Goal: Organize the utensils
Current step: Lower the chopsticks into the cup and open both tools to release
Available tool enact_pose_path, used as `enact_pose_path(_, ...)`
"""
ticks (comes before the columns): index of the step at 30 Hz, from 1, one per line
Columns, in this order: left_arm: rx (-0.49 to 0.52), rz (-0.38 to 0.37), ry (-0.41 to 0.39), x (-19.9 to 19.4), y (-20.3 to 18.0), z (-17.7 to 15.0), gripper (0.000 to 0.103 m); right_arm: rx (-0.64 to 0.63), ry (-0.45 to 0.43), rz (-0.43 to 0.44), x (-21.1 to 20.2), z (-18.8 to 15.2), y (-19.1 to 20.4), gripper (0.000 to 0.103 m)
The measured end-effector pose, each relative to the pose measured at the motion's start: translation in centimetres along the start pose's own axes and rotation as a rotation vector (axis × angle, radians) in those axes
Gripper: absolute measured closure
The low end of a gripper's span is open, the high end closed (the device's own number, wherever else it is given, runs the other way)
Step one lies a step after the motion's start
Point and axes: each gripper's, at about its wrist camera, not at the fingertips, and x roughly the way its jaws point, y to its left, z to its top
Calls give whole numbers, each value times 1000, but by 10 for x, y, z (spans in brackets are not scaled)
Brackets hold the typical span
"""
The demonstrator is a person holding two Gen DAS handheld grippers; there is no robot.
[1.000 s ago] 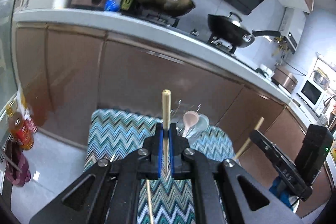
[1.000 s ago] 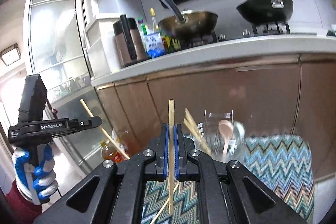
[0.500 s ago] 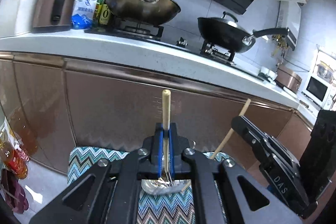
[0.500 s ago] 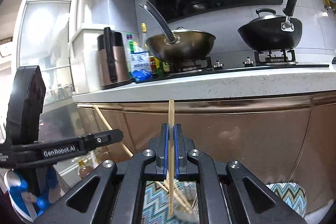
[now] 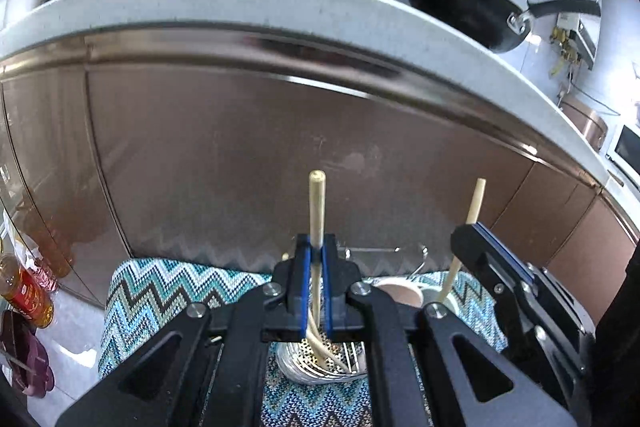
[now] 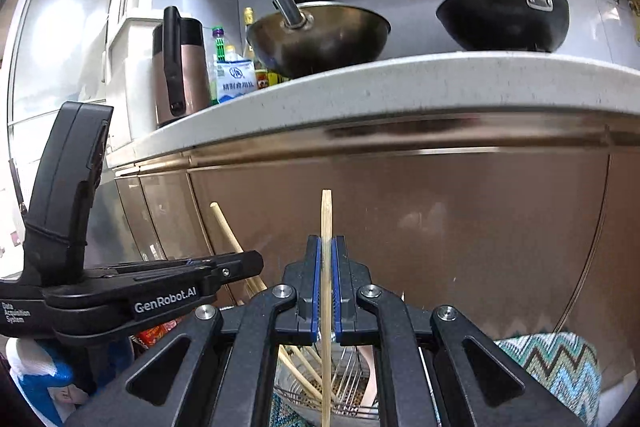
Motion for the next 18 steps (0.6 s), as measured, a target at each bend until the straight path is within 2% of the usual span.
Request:
enact_pose_path(6,-4,4,-3,-1,2,-1,98,4,-24,29,-10,6,4,98)
enact_pose_path(18,-19,2,-1,-5,9,-2,98,-25,-161,71,-46,52,26,98)
